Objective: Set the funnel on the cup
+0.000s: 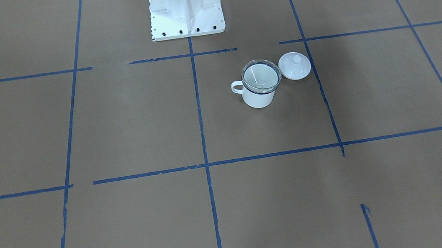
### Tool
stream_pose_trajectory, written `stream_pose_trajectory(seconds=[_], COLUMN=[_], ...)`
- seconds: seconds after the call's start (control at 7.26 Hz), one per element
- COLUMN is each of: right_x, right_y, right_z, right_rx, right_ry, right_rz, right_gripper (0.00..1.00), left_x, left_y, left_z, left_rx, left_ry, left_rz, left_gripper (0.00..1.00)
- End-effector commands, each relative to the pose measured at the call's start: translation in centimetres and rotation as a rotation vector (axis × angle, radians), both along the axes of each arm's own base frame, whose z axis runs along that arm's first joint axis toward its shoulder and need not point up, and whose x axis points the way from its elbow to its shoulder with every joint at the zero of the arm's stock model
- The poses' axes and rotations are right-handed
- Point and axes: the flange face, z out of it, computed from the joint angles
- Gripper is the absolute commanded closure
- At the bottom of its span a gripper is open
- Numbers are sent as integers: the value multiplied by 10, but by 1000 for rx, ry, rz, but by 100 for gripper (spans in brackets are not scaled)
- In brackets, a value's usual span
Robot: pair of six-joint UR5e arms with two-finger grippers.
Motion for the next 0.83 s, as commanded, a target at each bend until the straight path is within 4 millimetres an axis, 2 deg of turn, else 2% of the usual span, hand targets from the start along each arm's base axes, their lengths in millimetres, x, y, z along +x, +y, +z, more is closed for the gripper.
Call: stream_pose_trajectory(seconds=[0.0,0.28,0.69], right_x=[0,0,0], right_y=[0,0,0], right_z=[0,0,0], right_rx=[0,0,0], right_ry=[0,0,0], right_rz=[0,0,0], right_gripper=[0,0,0], left_x=[-26,-24,-19], left_y=[39,36,40], left_z=[65,53,62], left_rx=[8,-97,-130], left_ry=[30,49,105], left_rz=[34,-119,-115], left_gripper=[0,0,0])
